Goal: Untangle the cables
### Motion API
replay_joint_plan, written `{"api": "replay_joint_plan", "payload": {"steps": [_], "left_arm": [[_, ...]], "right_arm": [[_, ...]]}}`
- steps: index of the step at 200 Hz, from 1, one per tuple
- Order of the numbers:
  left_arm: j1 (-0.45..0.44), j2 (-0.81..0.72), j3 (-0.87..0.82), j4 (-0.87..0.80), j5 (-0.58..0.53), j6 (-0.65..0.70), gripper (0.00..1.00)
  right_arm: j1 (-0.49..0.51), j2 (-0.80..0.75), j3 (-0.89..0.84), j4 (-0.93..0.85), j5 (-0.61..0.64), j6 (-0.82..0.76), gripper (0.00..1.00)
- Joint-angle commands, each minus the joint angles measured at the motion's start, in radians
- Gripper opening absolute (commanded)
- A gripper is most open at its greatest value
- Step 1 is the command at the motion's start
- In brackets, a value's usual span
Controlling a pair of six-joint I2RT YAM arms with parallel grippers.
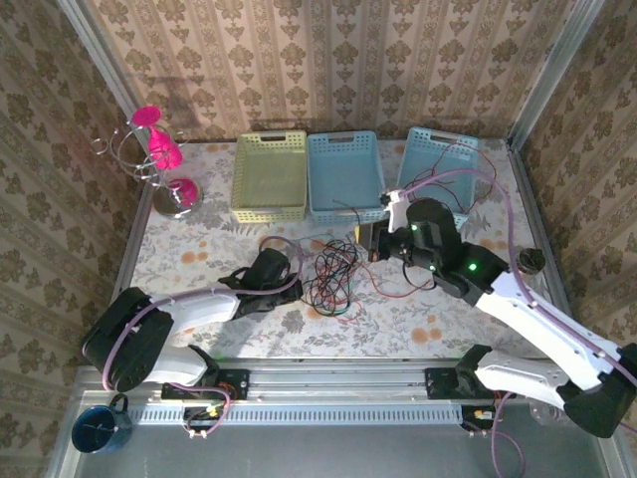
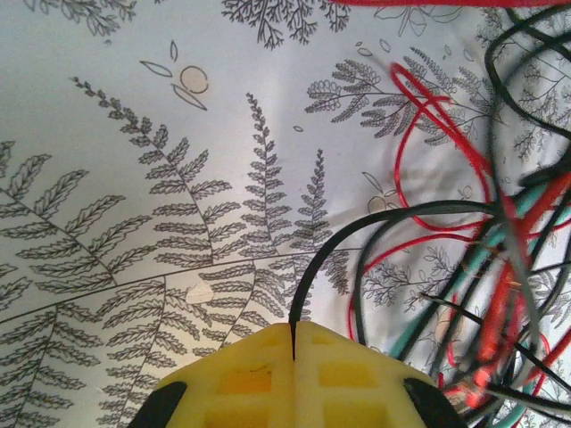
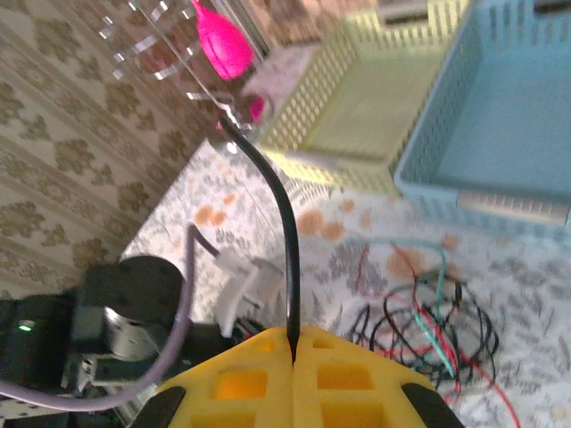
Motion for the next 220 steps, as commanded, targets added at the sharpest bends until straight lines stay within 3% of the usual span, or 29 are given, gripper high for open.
{"api": "replay_joint_plan", "payload": {"steps": [1, 92, 160, 220], "left_arm": [[-0.004, -0.025, -0.026, 0.013, -0.026, -0.019, 0.00], [-0.006, -0.066, -0.083, 0.018, -0.054, -0.040, 0.00], [-0.006, -0.078, -0.092, 0.026, -0.067, -0.048, 0.00], [-0.004, -0.128, -0.096, -0.023, -0.093, -0.040, 0.00]], "right_arm": [[0.000, -0.033, 0.082, -0.041, 0.051, -0.080, 0.00], [-0.009, 0.060, 0.365, 0.020, 0.087, -0.196, 0.00], [-0.023, 0.266, 0.829, -0.045, 0.093, -0.285, 0.00], [-0.084, 0.417, 1.137, -0.050, 0.027, -0.238, 0.00]]}}
